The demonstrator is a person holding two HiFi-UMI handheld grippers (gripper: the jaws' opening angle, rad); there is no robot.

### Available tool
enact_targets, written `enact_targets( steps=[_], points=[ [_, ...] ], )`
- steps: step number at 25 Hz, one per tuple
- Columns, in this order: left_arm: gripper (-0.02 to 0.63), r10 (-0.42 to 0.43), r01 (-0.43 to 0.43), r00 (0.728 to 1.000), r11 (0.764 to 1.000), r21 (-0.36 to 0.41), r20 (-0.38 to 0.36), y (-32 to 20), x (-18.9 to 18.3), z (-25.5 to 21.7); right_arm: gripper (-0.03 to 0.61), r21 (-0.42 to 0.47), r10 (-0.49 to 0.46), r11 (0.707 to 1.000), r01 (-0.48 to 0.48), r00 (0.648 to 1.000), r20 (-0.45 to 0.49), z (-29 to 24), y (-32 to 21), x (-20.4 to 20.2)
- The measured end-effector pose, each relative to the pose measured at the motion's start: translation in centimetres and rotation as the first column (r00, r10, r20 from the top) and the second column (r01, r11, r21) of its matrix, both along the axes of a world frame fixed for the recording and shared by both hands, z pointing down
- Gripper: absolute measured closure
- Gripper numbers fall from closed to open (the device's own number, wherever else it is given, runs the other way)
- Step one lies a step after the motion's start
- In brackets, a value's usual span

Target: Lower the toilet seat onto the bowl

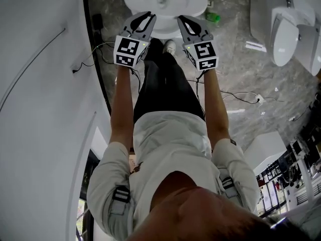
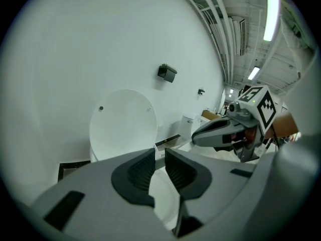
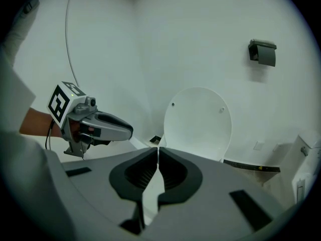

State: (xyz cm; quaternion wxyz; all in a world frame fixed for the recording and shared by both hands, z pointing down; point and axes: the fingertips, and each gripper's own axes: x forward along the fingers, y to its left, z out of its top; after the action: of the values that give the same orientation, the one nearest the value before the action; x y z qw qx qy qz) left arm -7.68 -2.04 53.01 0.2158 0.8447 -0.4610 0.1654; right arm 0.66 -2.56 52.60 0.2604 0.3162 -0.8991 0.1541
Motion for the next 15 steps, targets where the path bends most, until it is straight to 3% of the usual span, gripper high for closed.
enact_targets(
  steps=[15],
  points=[
    [0.538, 0.016, -0.016, 1.000, 0.998, -0.061, 0.000, 3.6, 0.4, 3.0, 0.554, -0.055, 0.002, 0.998, -0.003, 1.000, -0.029, 3.2, 3.7, 0.4]
  ],
)
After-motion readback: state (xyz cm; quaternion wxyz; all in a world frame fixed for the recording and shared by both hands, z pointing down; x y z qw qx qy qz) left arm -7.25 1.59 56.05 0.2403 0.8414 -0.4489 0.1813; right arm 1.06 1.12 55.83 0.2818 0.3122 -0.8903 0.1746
